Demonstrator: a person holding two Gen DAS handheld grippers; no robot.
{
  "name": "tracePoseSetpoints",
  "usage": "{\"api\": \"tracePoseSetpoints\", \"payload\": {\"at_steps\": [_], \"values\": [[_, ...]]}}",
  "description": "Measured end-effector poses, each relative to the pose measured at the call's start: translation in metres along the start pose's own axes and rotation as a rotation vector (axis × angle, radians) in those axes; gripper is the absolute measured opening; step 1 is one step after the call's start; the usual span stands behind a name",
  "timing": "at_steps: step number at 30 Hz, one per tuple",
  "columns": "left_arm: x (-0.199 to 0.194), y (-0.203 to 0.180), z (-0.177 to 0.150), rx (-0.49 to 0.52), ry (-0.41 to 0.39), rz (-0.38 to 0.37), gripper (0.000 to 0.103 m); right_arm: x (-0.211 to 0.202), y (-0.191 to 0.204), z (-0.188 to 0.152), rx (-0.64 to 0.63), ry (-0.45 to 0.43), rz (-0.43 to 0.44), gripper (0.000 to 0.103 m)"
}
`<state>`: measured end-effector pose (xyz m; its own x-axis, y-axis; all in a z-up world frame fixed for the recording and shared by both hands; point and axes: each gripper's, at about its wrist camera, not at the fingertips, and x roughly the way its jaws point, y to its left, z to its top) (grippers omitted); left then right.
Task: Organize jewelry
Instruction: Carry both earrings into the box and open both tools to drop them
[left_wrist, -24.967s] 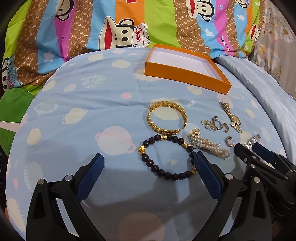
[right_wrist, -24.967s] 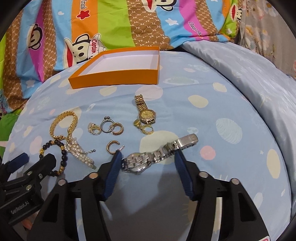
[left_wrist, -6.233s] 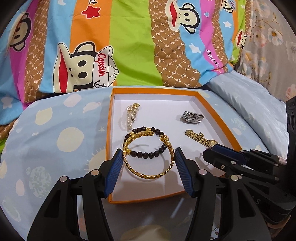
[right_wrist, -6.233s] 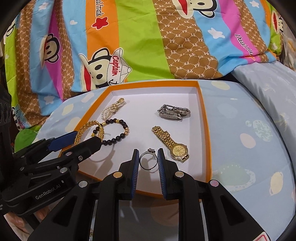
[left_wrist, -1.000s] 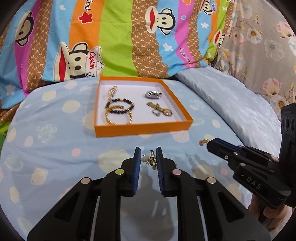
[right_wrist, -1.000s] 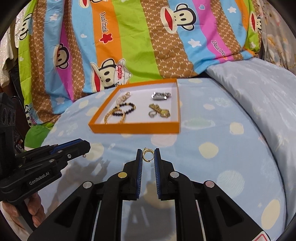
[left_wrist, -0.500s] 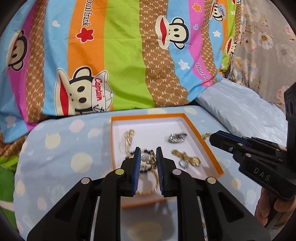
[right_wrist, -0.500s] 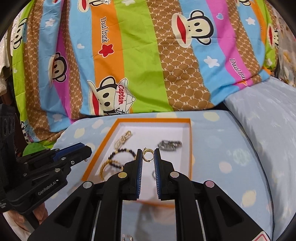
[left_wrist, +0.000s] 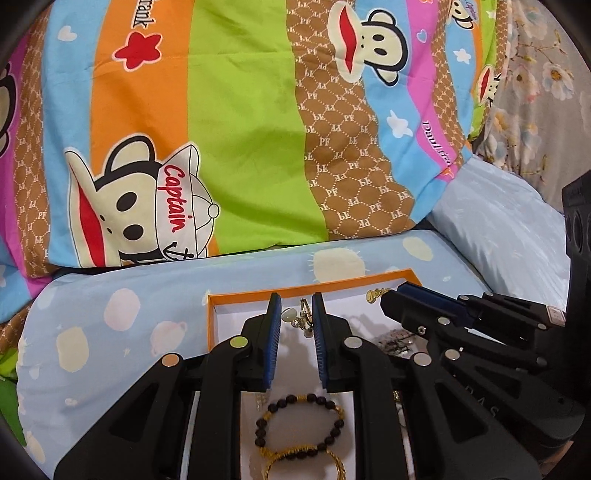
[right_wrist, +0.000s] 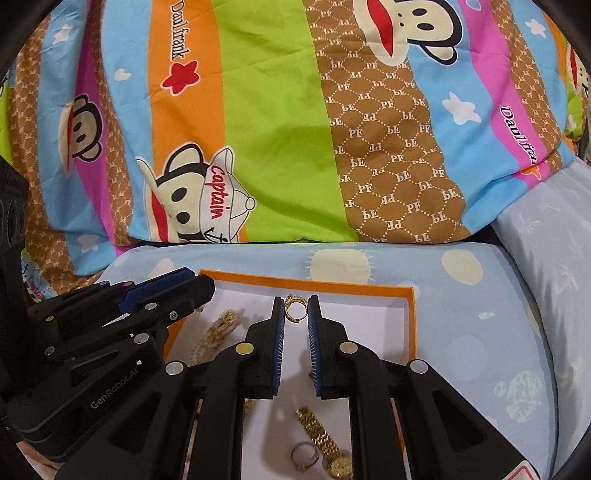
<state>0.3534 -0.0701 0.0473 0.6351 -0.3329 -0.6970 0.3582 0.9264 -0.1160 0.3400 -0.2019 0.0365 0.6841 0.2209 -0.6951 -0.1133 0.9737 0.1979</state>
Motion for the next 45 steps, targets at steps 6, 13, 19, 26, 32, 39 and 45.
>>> {"api": "tracePoseSetpoints", "payload": {"at_steps": [6,13,19,26,32,39,45], "values": [[0.020,0.005,-0.002,-0.011,0.026,0.008,0.016,0.016,-0.005,0.001,0.009,0.019,0.002,0.012],[0.032,0.008,-0.006,-0.017,0.049,0.016,0.016,0.026,-0.006,-0.004,0.003,0.027,-0.007,0.012],[0.035,0.010,-0.007,-0.020,0.058,0.026,0.016,0.028,0.001,-0.006,-0.033,0.029,-0.030,0.012],[0.042,0.014,-0.007,-0.036,0.086,0.029,0.017,0.031,0.003,-0.007,-0.045,0.035,-0.050,0.012],[0.042,0.013,-0.008,-0.032,0.087,0.029,0.018,0.033,0.004,-0.008,-0.051,0.046,-0.051,0.012],[0.040,0.014,-0.007,-0.041,0.075,0.036,0.036,0.031,0.002,-0.007,-0.036,0.036,-0.049,0.013],[0.039,0.019,-0.007,-0.069,0.072,0.031,0.037,0.026,-0.003,-0.006,-0.016,0.012,-0.045,0.013]]}}
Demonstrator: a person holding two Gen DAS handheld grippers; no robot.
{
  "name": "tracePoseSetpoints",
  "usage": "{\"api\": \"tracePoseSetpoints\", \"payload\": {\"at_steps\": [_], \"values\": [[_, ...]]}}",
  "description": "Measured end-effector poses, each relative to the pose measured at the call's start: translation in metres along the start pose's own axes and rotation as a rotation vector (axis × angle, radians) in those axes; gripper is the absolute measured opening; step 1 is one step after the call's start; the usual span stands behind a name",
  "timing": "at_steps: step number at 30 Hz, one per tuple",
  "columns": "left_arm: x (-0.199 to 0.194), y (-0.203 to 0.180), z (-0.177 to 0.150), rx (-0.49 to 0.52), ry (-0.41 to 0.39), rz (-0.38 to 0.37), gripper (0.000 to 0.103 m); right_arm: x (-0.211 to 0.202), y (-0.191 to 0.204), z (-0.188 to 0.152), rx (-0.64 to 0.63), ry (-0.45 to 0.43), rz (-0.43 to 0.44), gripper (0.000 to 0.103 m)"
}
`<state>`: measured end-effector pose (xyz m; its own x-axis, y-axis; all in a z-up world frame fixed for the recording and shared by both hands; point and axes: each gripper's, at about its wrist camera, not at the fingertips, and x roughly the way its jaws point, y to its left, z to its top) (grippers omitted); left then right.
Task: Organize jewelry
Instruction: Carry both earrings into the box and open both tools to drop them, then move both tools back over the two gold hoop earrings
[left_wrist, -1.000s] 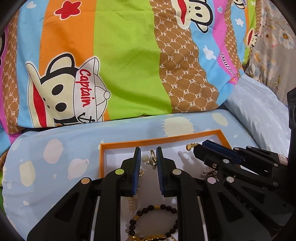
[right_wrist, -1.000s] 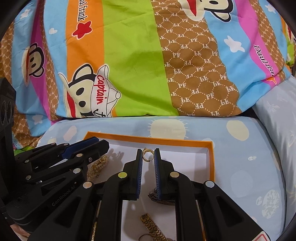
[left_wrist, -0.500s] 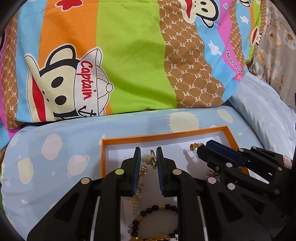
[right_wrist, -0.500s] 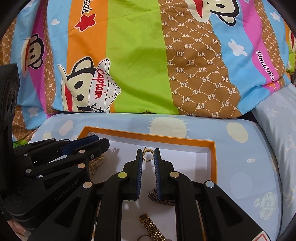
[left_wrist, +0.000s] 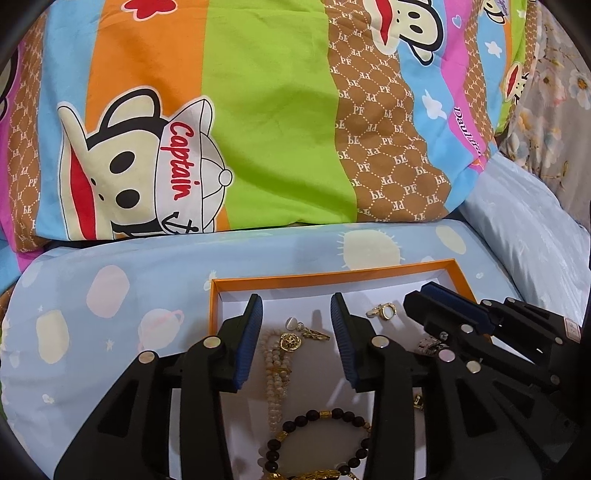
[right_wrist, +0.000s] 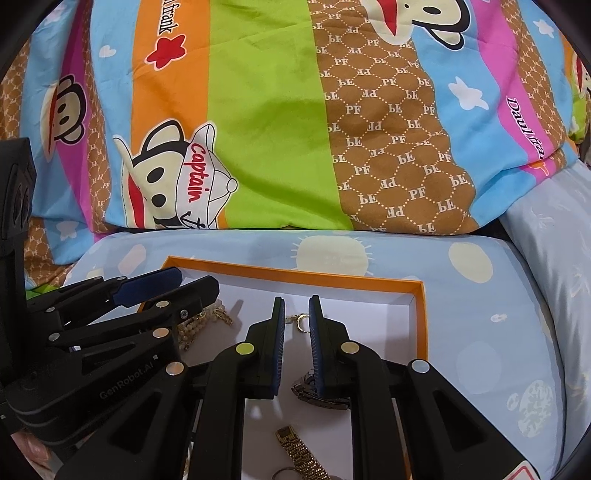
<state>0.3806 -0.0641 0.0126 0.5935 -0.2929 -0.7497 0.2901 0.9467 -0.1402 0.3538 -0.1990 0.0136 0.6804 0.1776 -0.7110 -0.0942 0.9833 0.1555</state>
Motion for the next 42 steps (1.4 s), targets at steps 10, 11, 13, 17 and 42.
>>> {"api": "tracePoseSetpoints", "payload": {"at_steps": [10,11,13,17,42], "values": [[-0.004,0.007,0.000,-0.034,-0.015,-0.010,0.037,-0.028,-0.019,-0.001,0.018,-0.042,0.009,0.013],[-0.006,0.007,0.000,-0.035,-0.018,-0.014,0.038,-0.030,-0.020,-0.002,0.010,-0.041,0.005,0.013],[-0.011,0.006,0.000,-0.036,-0.028,-0.017,0.047,-0.037,-0.019,-0.007,-0.007,-0.042,-0.012,0.013],[-0.024,0.001,-0.004,-0.023,-0.054,-0.006,0.048,-0.050,-0.012,-0.021,-0.041,-0.049,-0.042,0.013],[-0.137,-0.007,-0.122,-0.028,-0.063,-0.046,0.048,-0.160,0.027,-0.170,-0.044,-0.003,-0.015,0.025]]}}
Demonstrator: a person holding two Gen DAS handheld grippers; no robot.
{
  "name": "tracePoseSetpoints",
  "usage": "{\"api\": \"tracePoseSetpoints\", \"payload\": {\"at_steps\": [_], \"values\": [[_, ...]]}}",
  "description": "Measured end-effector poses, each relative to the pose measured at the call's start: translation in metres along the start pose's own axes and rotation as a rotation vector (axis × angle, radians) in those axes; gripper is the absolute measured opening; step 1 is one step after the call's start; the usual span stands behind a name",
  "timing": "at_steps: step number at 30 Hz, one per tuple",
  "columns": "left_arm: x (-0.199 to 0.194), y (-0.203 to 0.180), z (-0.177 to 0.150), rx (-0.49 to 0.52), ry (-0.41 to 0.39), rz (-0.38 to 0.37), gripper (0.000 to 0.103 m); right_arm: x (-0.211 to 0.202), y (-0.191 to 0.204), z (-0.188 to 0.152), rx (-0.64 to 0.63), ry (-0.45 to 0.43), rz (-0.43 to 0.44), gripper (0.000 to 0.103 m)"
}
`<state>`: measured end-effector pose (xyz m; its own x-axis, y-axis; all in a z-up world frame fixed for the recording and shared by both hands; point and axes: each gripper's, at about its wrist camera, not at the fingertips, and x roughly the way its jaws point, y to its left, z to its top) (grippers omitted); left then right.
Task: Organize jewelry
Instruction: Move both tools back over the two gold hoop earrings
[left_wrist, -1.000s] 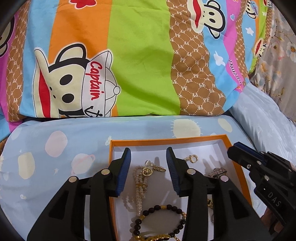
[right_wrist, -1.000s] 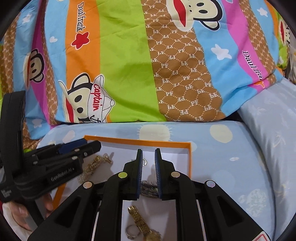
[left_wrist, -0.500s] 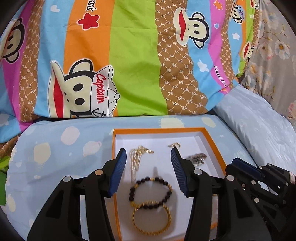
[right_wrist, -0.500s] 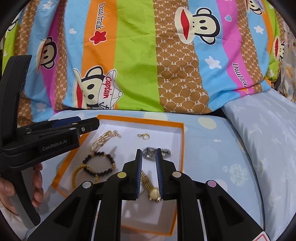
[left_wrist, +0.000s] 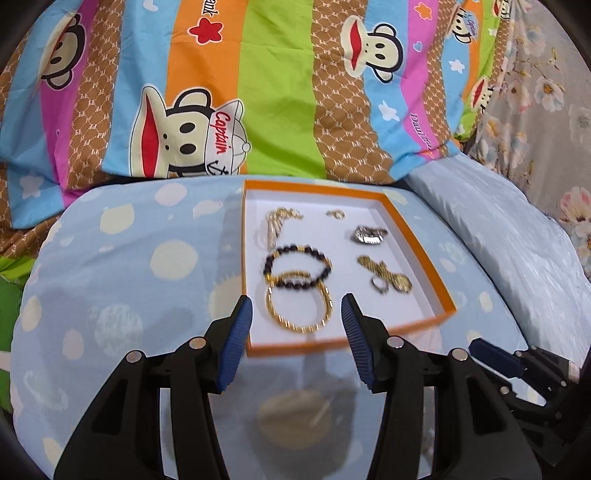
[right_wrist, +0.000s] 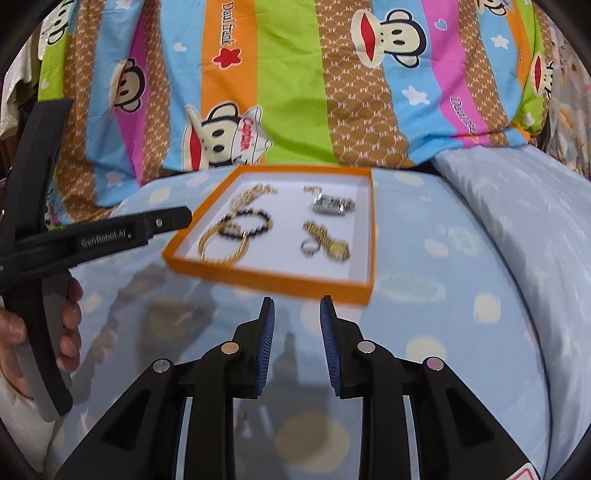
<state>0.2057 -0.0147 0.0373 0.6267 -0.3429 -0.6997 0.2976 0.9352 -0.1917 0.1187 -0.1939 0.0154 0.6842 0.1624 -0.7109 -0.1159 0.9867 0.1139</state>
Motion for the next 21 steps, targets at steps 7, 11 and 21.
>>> {"api": "tracePoseSetpoints", "payload": {"at_steps": [7,11,21], "values": [[-0.016,-0.005,-0.047,0.027,0.056,0.013,0.049,0.001,0.021,-0.033,-0.017,0.054,0.039,0.027],[-0.019,-0.003,-0.064,0.025,0.086,0.034,0.049,0.007,0.030,-0.037,-0.035,0.064,0.032,0.032],[-0.027,-0.001,-0.080,0.020,0.108,0.058,0.049,0.019,0.036,-0.037,-0.024,0.077,0.019,0.034]]}}
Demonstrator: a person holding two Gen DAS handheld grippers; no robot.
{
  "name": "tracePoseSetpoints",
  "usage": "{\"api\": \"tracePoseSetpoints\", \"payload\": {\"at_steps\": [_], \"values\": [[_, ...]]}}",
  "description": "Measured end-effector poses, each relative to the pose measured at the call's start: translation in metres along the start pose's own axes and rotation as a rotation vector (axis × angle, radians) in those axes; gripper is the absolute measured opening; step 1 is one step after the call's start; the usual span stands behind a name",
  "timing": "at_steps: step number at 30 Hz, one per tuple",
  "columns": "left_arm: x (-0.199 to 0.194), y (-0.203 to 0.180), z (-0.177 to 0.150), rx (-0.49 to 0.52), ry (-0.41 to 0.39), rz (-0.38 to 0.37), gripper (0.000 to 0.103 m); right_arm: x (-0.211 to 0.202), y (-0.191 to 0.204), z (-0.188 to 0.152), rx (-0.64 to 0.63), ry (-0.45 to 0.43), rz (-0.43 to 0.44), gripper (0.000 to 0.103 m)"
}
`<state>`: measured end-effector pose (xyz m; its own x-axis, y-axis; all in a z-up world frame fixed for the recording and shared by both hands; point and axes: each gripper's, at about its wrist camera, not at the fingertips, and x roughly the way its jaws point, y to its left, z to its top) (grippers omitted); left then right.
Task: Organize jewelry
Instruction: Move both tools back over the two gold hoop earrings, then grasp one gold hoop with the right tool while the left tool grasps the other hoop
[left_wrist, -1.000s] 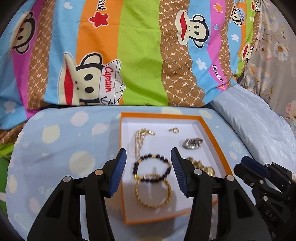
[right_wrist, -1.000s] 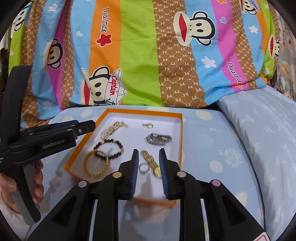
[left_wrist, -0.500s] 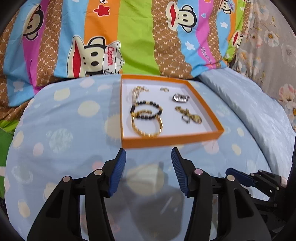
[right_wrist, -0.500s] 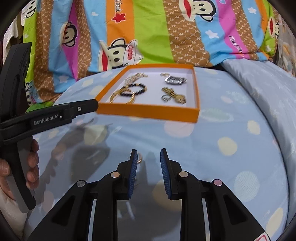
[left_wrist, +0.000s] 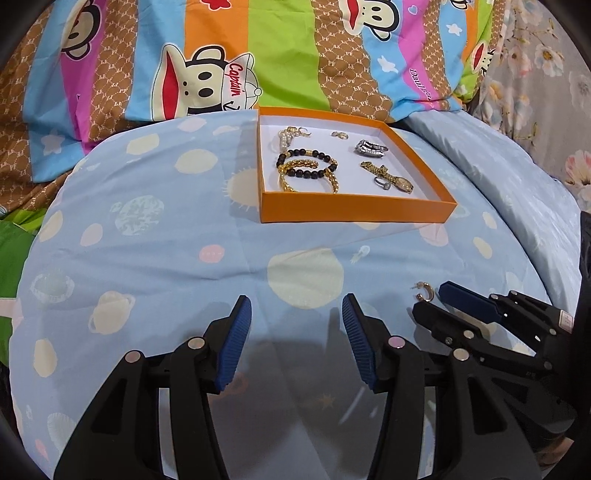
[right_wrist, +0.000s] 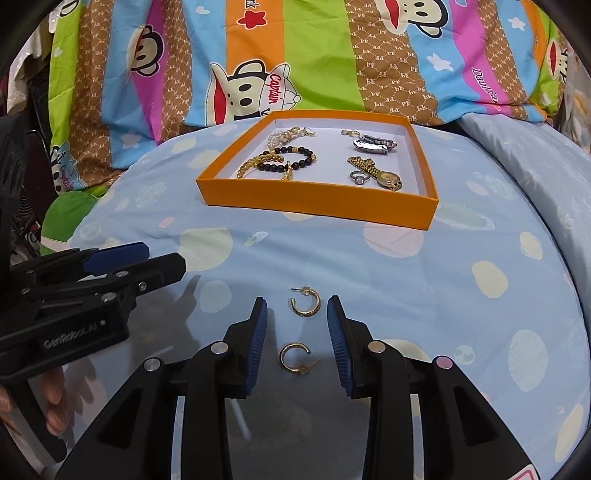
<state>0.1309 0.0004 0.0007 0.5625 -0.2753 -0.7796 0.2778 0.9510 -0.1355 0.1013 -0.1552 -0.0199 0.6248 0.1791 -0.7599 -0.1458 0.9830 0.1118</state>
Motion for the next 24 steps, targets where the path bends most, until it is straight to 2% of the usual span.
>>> {"api": "tracePoseSetpoints", "payload": {"at_steps": [6,9,12,16,20,24], "values": [[-0.004,-0.003,-0.005,0.009,0.005,-0.012,0.050,0.002,0.001,-0.001,-0.005,0.010,-0.014,0.032],[-0.006,-0.003,-0.009,0.003,0.008,-0.020,0.055,0.002,0.000,-0.003,-0.003,0.012,-0.011,0.017],[-0.007,-0.007,-0.013,0.011,0.015,-0.027,0.055,0.001,-0.002,-0.003,0.003,0.013,-0.006,0.009],[-0.008,-0.016,-0.018,0.035,0.022,-0.038,0.055,0.001,-0.003,-0.002,0.003,0.014,-0.001,0.009],[-0.010,-0.022,-0.020,0.047,0.021,-0.044,0.055,0.000,-0.002,0.001,-0.002,-0.001,-0.021,0.023],[-0.008,-0.023,-0.021,0.048,0.027,-0.045,0.055,0.007,-0.003,0.006,0.005,0.008,-0.002,0.023]]}}
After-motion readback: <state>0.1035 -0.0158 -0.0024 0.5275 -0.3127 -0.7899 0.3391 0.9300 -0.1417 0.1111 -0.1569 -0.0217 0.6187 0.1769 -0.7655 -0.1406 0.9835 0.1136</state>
